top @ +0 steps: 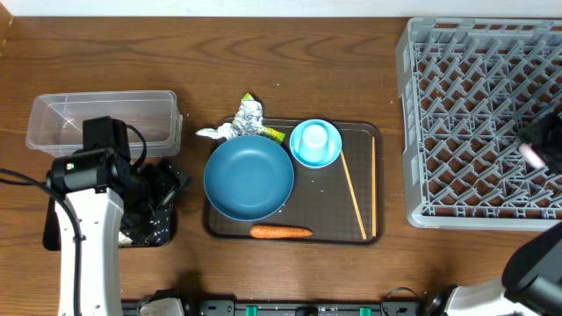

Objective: Sort waste into correct bins and load items into the dishwasher rack

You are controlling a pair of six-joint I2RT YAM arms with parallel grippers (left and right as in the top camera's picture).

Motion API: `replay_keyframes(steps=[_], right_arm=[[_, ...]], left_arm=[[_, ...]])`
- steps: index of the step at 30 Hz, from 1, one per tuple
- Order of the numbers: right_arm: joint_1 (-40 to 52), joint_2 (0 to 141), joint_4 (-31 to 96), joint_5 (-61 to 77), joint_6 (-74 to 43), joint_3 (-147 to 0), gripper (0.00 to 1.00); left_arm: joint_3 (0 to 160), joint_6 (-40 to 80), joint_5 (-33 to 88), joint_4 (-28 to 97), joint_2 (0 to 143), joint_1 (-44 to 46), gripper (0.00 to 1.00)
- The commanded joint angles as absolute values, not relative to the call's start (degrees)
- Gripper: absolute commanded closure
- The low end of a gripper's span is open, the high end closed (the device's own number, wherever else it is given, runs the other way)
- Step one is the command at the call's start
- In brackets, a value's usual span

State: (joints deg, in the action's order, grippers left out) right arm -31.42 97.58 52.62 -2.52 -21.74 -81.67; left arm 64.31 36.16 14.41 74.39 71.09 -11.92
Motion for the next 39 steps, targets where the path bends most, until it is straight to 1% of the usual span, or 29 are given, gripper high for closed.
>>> replay_keyframes(steps=[1, 3, 6, 8, 12, 15, 22, 26, 33, 34, 36, 39], right_arm=[[-31.48, 92.71, 52.07, 8.27, -22.24, -84.71, 0.55], [-31.88, 91.15, 51.86, 15.00, -23.18, -84.75, 0.53], [-31.97, 91.09, 52.16, 21.15, -24.67, -84.73, 0.47], [-31.90, 92.03, 52.80, 24.36, -26.22, -84.68, 0.46], [-31.83, 95.04, 53.04, 38.22, -27.09, -84.68, 0.46], [-31.81, 97.82, 52.99, 46.06, -28.23, -84.68, 0.46], [-31.79, 104.64, 52.80, 53.28, -29.19, -84.68, 0.47], [-31.79, 107.22, 50.65, 58.89, -31.53, -84.68, 0.43], [-31.81, 111.68, 50.11, 59.57, -36.21, -84.68, 0.41], [-31.81, 112.18, 50.09, 60.16, -36.25, -84.68, 0.37], [-31.88, 112.68, 50.04, 61.17, -36.40, -84.68, 0.21], [-32.36, 112.66, 48.80, 61.12, -36.42, -84.77, 0.13]], left_arm=[[64.95, 35.81, 13.85, 74.54, 71.05, -12.21, 0.00], [64.95, 35.81, 13.85, 74.54, 71.05, -12.21, 0.00], [64.95, 35.81, 13.85, 74.54, 71.05, -12.21, 0.00], [64.95, 35.81, 13.85, 74.54, 71.05, -12.21, 0.00], [64.95, 35.81, 13.85, 74.54, 71.05, -12.21, 0.00], [64.95, 35.81, 13.85, 74.54, 71.05, -12.21, 0.00], [64.95, 35.81, 13.85, 74.54, 71.05, -12.21, 0.00], [64.95, 35.81, 13.85, 74.54, 71.05, -12.21, 0.00], [64.95, 35.81, 13.85, 74.54, 71.05, -12.21, 0.00], [64.95, 35.81, 13.85, 74.54, 71.05, -12.21, 0.00], [64.95, 35.81, 13.85, 74.54, 71.05, -12.21, 0.00], [64.95, 35.81, 13.85, 74.54, 71.05, -12.21, 0.00]])
